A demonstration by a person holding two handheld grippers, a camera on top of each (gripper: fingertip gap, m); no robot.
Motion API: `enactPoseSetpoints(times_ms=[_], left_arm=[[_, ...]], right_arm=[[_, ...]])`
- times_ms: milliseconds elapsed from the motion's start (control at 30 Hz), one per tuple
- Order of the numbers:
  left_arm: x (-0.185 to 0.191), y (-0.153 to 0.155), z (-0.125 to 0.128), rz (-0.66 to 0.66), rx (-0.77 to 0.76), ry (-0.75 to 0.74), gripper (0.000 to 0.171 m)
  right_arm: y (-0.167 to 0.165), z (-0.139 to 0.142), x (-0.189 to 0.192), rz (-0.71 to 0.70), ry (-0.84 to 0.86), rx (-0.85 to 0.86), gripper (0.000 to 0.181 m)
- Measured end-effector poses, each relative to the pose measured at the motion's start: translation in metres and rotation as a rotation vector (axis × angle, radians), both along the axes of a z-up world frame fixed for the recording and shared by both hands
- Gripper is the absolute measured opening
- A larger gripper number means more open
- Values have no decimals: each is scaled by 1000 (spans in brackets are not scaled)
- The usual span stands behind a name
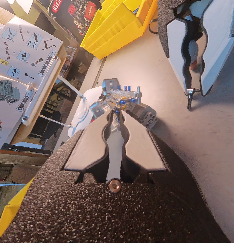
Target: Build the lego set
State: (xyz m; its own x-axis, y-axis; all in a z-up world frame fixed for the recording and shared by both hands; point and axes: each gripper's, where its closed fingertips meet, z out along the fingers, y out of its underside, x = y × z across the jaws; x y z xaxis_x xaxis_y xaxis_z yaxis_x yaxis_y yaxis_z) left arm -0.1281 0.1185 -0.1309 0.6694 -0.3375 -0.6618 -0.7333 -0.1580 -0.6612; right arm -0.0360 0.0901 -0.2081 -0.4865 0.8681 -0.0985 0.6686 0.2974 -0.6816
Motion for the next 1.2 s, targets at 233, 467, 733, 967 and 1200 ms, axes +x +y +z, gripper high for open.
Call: enactPoseSetpoints(times_ms=[233,467,733,967,1200], left_arm=[[3,13,12,-47,-154,3,5],[4,14,5,-29,-176,-4,5],[10,3,-6,-14,-166,-11,7],[18,-5,-17,-16,-227,22,8],[31,-5,-12,-24,-229,24,0]], right_arm=[[1,4,0,-2,28,18,15],[4,9,-1,-12,52,22,15],[7,8,-2,-19,59,54,15],[4,10,-3,-4,84,74,15],[1,33,-8,4,191,106,15]])
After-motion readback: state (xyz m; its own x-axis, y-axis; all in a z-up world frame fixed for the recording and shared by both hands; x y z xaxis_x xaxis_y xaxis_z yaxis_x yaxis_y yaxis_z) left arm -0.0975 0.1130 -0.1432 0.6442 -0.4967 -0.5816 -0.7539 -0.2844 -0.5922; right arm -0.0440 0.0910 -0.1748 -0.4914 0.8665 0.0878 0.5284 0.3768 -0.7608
